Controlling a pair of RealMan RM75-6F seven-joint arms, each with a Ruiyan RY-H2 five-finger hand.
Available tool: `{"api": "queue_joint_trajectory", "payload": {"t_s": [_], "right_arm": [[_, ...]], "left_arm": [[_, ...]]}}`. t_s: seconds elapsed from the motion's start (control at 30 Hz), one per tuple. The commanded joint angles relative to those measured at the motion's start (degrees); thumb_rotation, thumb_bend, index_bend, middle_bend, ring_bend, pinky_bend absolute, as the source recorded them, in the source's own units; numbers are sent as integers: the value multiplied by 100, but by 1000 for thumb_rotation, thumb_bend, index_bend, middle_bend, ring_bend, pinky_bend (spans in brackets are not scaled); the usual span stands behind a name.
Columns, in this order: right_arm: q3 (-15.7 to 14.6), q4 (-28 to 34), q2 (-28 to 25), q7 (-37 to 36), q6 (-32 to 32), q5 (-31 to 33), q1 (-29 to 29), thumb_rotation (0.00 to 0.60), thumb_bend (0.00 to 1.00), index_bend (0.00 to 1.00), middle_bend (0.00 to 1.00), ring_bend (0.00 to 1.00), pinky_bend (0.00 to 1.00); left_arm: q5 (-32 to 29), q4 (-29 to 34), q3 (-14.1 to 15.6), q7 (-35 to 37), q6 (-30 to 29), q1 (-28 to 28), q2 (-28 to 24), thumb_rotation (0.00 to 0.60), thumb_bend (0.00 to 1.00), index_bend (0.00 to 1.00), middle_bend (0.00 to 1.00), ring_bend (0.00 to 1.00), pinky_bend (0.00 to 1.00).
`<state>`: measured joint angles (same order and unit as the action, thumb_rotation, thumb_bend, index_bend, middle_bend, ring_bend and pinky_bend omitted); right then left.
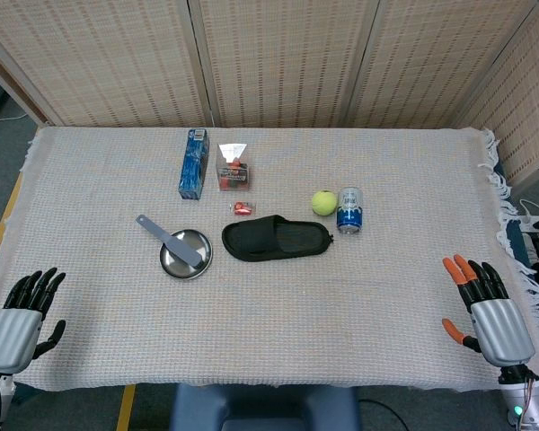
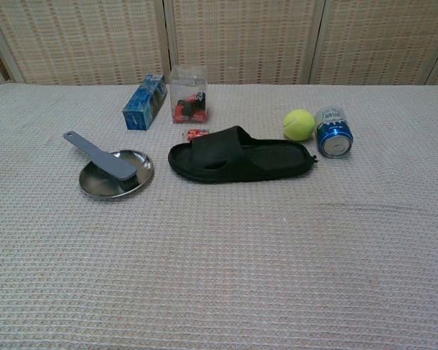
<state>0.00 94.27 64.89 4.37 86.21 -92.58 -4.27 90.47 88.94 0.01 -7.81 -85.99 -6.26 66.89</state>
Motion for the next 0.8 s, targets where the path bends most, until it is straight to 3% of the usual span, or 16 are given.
{"api": "queue_joint_trajectory", "payload": {"t_s": [0.03, 0.27, 0.33, 0.43, 0.5, 0.63, 0.73, 0.8], "right_arm": [[-49, 28, -24, 53, -100, -4, -15, 600, 151, 0, 0, 0, 0], [-21, 29, -64, 70, -93, 69, 9, 600, 151, 0, 0, 0, 0], [-15, 10, -64, 90, -116, 109, 12, 600, 151, 0, 0, 0, 0], [11, -2, -43, 137, -151, 171, 3, 600, 151, 0, 0, 0, 0], [21, -13, -23, 171, -166, 191, -2, 600, 151, 0, 0, 0, 0], [27, -20, -8, 209, -189, 218, -7, 600, 151, 0, 0, 0, 0], [62, -66, 49, 311, -306, 349, -41, 600, 151, 0, 0, 0, 0], [75, -75, 64, 340, -358, 405, -57, 600, 151, 0, 0, 0, 0]], "left_arm": [[35, -7, 22, 0, 57, -26, 16, 600, 396, 0, 0, 0, 108], [-20, -91, -70, -124, 647, -415, 151, 600, 402, 0, 0, 17, 181], [-50, -96, -172, -210, 934, -655, 188, 600, 418, 0, 0, 137, 331], [-104, -127, -340, -266, 1445, -1083, 238, 600, 459, 0, 4, 431, 659], [-196, -149, -426, -286, 1760, -1309, 276, 600, 480, 1, 10, 508, 739], [-298, -163, -502, -347, 2049, -1514, 314, 600, 500, 1, 18, 565, 801], [-771, -443, -782, -362, 3131, -2235, 653, 600, 546, 1, 23, 598, 829], [-937, -629, -871, -314, 3401, -2453, 824, 600, 545, 2, 26, 622, 846]]}}
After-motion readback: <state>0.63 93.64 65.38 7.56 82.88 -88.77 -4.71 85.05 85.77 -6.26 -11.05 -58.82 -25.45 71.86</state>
